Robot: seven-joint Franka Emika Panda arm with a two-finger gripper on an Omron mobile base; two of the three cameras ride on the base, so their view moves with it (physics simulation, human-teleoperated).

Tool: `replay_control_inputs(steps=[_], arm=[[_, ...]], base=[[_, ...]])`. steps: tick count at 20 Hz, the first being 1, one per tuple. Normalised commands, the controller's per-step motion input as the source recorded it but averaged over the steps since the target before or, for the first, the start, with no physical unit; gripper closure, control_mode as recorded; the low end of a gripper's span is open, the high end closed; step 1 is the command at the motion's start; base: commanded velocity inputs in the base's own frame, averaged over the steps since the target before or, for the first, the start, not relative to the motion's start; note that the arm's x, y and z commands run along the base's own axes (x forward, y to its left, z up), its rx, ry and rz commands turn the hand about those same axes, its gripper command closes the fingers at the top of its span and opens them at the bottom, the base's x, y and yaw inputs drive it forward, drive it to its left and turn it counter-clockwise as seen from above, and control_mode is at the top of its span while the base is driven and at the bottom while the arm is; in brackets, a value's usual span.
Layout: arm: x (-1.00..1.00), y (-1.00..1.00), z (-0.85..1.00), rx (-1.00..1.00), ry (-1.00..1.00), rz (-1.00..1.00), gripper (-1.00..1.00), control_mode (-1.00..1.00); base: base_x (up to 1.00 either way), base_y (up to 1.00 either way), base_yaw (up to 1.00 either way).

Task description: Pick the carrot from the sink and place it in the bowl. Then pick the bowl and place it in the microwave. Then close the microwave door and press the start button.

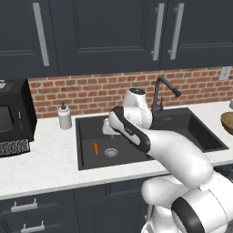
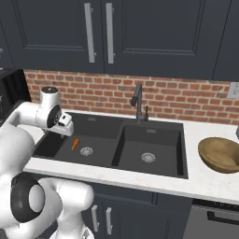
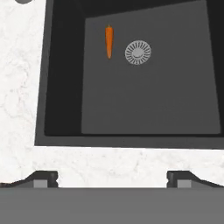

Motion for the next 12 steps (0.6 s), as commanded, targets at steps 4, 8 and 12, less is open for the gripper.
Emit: replay_control_inputs(steps=[4,8,12], arm=[[0.98,0.00,-0.32,0.00,0.12,0.00,-1.00,-1.00],[0.93,0.03,-0.45,0.00,0.12,0.00,-1.00,-1.00],[0.80,0.18,-0.45,-0.03,0.10,0.00,-1.00,-1.00]], base=[[0.00,0.00,0.00],[0.00,0.00,0.00],[0.00,0.00,0.00]])
